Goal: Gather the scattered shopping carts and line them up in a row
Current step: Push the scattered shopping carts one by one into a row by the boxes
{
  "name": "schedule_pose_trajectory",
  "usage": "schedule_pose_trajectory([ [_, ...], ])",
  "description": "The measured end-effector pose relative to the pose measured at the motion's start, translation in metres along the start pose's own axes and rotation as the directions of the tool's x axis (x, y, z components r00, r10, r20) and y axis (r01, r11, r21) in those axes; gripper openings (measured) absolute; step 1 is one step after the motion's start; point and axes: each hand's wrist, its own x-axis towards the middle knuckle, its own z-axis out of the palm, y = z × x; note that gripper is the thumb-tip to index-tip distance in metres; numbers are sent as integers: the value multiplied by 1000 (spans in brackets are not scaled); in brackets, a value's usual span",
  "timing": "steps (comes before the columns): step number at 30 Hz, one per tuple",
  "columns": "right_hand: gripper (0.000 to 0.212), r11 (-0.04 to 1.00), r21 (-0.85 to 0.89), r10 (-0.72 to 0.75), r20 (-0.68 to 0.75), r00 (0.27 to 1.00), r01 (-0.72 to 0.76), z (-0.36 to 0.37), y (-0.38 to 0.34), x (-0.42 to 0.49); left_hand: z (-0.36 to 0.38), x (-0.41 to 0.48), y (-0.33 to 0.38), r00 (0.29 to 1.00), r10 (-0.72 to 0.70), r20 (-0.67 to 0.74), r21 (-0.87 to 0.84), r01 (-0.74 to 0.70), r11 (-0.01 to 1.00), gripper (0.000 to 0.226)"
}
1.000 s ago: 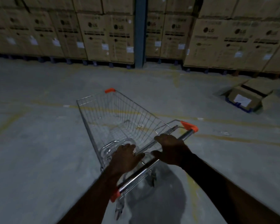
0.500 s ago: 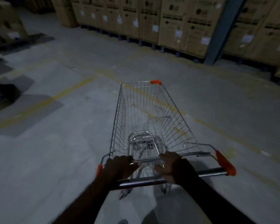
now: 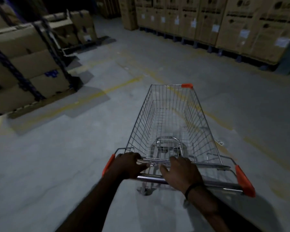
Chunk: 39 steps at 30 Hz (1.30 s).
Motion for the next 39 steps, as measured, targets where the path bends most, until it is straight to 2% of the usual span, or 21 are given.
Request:
schedule_pose_trajectory([
  [6,65,995,-28,-94,-40,995,93,-8,11,-18,11,-41,15,997,-71,-15,-58,70,996,67],
  [10,61,975,-78,-210,-50,976,206,-12,20,-40,24,-82,26,991,-133,-15,-118,130,985,69],
  [15,76,940,-95,-332,-37,943,327,-11,25,-64,46,-135,36,976,-215,-39,-164,206,965,72],
  [23,59,863,-100,-492,60,868,496,-8,8,-90,76,-208,43,911,-407,-58,-223,386,895,66],
  [29,49,752,-74,-644,131,754,655,-10,-5,-81,89,-235,60,800,-593,-93,-296,546,784,66],
  [35,50,657,-51,-734,183,654,752,-9,-19,-71,104,-253,84,652,-754,-73,-369,685,628,66],
  [39,54,566,-52,-798,217,562,823,-5,-31,-73,113,-272,100,556,-830,-44,-418,744,521,67],
])
